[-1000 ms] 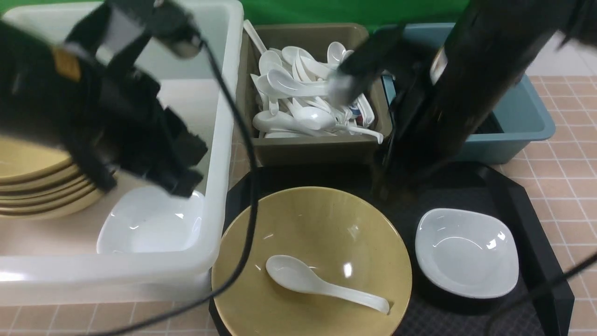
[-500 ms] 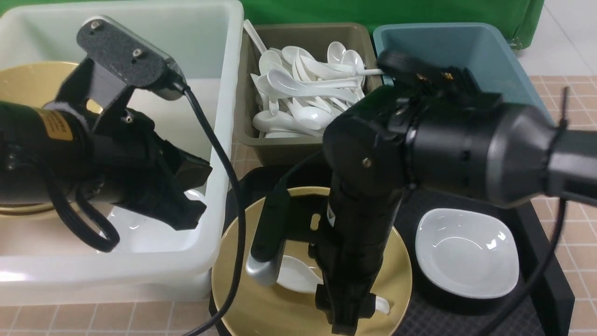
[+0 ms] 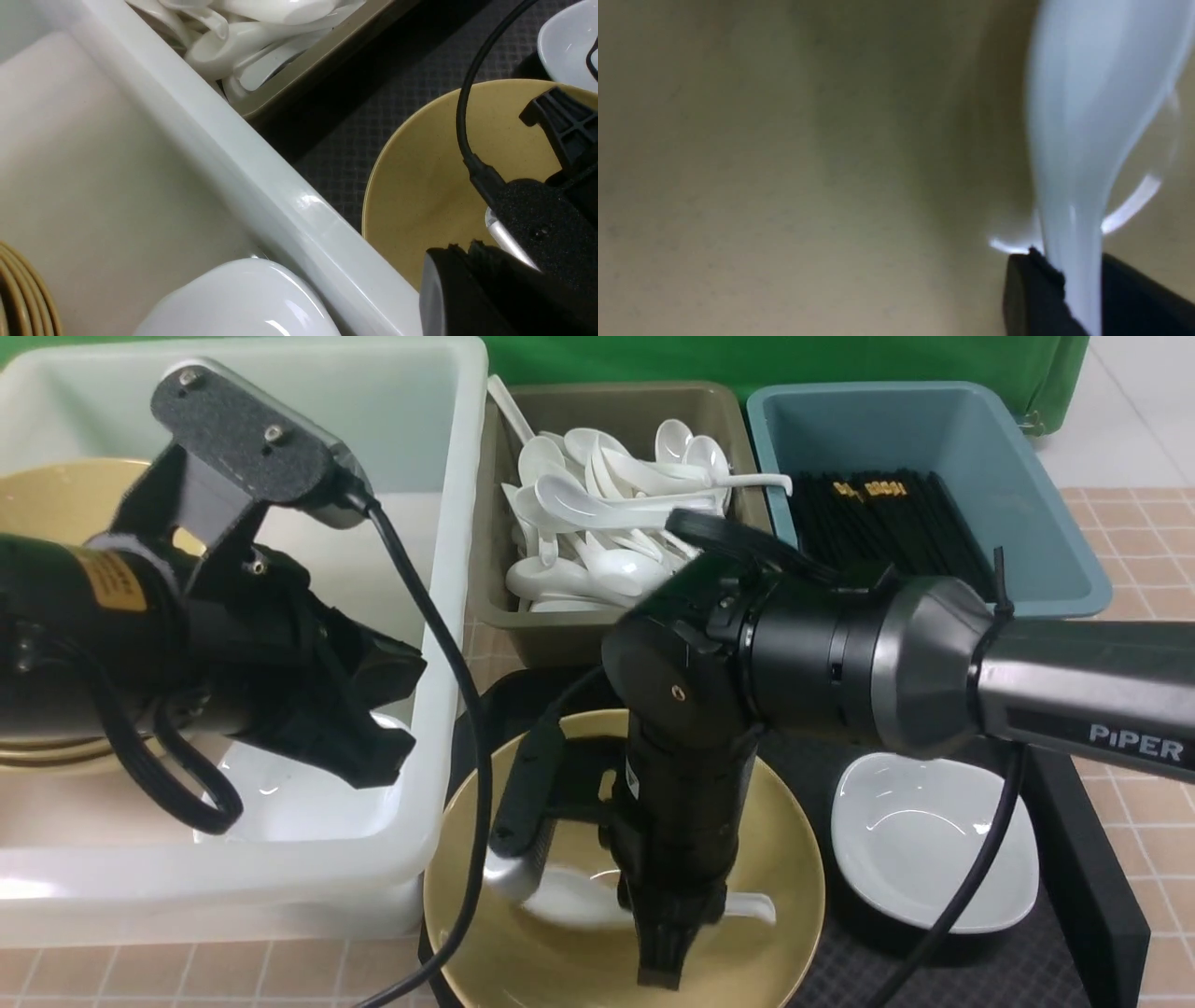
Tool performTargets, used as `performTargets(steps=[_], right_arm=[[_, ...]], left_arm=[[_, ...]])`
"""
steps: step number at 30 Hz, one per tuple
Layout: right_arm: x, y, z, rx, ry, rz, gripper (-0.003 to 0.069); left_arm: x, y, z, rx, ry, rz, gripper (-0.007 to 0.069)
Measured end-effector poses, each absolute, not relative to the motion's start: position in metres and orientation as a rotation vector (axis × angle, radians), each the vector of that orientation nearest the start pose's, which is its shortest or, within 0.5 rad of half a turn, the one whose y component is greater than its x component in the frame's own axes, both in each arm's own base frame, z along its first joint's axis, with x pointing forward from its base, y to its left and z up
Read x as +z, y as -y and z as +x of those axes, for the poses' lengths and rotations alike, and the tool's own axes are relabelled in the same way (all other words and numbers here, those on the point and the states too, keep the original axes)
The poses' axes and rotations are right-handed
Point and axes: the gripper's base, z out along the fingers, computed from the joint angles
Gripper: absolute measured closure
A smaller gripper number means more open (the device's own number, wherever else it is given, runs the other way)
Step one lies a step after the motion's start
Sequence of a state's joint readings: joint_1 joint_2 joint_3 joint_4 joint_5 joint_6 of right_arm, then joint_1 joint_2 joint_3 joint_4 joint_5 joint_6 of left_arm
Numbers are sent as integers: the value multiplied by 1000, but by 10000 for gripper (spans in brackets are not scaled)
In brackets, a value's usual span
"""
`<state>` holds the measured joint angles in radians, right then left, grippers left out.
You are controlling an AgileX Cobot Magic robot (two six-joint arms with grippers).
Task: On brown table put chopsticks spoon bowls plates into blue grey white boxes.
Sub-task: 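Reach down and grasp the white spoon resting in the bowl with the right gripper, then place the white spoon into the bin of spoons with the right gripper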
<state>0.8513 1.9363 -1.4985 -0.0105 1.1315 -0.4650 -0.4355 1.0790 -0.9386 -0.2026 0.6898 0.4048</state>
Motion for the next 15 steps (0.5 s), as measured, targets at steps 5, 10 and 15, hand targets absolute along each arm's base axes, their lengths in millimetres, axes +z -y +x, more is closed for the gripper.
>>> performTargets(steps=[5, 10, 15], right_arm=[[251, -287, 272, -58, -2376, -1773, 484], [308, -260, 315, -41, -2330, -1433, 484], [340, -239, 369, 42, -2111, -993, 484]], left_arm=[[338, 97, 198, -191, -2150, 822, 623], [342, 72, 218, -169, -2186, 595, 623], [358, 72, 252, -245, -2172, 550, 623]])
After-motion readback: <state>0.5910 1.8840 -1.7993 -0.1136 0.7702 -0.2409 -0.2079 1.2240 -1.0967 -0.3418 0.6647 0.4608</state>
